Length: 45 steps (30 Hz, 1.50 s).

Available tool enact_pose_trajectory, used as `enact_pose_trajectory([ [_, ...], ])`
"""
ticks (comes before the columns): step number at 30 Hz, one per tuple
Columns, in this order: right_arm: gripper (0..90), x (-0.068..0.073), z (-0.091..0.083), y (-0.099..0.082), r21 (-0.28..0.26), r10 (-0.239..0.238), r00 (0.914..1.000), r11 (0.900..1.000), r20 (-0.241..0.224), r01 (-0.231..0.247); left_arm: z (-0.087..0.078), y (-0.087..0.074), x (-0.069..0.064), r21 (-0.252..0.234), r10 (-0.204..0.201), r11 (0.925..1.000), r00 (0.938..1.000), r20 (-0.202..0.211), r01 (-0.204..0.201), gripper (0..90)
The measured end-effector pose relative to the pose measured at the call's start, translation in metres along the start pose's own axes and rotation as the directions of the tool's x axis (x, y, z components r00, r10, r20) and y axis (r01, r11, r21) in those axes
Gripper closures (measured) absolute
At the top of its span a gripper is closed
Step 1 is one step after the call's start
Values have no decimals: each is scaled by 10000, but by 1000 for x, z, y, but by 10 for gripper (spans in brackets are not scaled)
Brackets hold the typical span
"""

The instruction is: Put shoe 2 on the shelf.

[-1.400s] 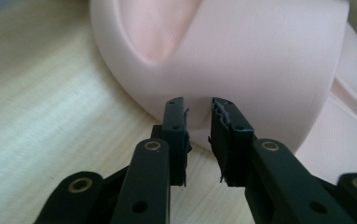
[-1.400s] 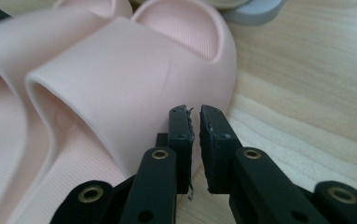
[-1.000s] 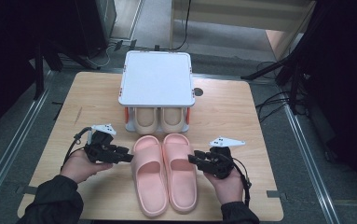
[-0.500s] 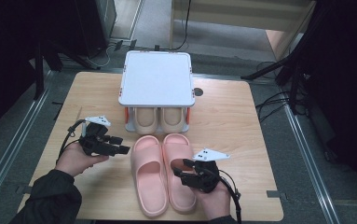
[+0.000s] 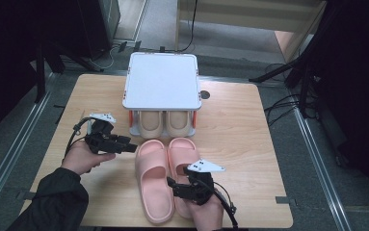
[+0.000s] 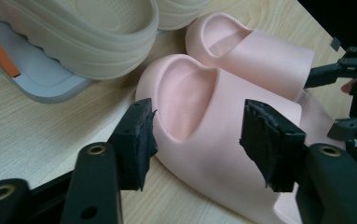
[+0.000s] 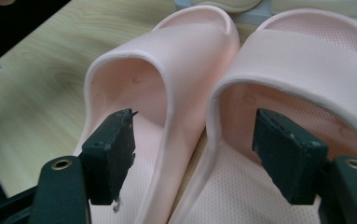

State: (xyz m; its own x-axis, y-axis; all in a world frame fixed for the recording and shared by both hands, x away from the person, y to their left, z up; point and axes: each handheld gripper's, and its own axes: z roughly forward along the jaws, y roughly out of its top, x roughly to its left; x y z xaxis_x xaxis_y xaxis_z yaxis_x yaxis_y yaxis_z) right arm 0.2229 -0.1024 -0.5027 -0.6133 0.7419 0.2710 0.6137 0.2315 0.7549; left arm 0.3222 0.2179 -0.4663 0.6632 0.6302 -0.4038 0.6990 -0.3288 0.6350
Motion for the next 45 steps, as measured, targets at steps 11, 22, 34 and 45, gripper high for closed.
enact_pose_trajectory([
  [11,299,8,25,0,396,-156,9957,9991,909,120,1,3,0,70,96,9999,9998,-154,-95,474],
  [22,400,13,48,10,745,-243,9908,9971,1328,145,0,3,2,77,45,10000,9999,-148,-44,507],
  [34,640,9,47,13,759,-70,9862,9971,1652,-56,-2,0,2,88,-7,10000,9996,-274,10,509],
  [45,723,2,40,17,668,558,9899,9957,1302,-649,-3,0,3,25,-26,10000,9995,-315,27,506],
])
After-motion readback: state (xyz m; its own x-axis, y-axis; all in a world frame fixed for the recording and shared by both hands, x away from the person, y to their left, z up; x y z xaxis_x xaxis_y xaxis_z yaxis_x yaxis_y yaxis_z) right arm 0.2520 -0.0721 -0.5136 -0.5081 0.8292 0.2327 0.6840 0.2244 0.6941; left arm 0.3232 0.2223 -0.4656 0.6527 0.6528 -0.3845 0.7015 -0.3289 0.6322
